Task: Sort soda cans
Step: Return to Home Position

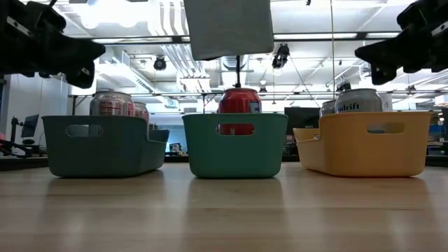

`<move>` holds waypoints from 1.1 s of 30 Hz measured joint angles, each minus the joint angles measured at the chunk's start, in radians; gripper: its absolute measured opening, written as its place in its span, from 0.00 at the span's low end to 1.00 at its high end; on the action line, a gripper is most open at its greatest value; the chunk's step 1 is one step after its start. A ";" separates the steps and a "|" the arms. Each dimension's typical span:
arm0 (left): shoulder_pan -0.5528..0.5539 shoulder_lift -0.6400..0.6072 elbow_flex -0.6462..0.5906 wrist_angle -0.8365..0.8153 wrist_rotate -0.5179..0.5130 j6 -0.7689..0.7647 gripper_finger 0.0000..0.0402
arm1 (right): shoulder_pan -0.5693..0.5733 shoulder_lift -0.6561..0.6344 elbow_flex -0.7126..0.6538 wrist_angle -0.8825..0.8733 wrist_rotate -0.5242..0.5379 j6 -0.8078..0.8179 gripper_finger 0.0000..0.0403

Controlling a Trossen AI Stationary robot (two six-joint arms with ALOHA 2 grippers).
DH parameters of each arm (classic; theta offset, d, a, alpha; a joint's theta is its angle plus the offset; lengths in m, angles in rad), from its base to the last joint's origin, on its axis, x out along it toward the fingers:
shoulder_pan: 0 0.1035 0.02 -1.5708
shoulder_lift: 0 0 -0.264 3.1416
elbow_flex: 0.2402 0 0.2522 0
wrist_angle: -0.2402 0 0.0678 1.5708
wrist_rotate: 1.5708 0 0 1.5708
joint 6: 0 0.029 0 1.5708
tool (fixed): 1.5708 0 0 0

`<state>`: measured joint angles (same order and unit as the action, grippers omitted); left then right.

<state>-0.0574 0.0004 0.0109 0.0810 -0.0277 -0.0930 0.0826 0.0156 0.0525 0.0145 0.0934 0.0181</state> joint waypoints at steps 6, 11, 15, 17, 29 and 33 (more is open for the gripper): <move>0.000 -0.001 0.000 0.007 0.015 0.024 0.00 | 0.000 0.000 -0.039 0.016 -0.027 0.001 0.03; 0.000 -0.001 0.000 0.000 0.015 0.030 0.00 | 0.000 0.000 -0.039 0.012 -0.042 0.005 0.03; 0.000 -0.001 0.000 0.002 0.001 0.008 0.00 | 0.000 0.020 -0.039 0.009 -0.042 -0.002 0.03; 0.000 0.003 0.000 -0.001 -0.008 -0.024 0.00 | 0.000 0.036 -0.039 0.008 -0.042 0.003 0.03; 0.000 0.037 0.009 -0.016 -0.013 -0.047 0.00 | 0.000 0.079 -0.040 0.008 -0.042 0.009 0.03; 0.000 0.045 0.009 -0.016 -0.013 -0.047 0.00 | 0.000 0.079 -0.041 0.010 -0.042 0.009 0.03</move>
<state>-0.0570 0.0452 0.0200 0.0653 -0.0406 -0.1402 0.0822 0.0944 0.0120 0.0246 0.0518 0.0269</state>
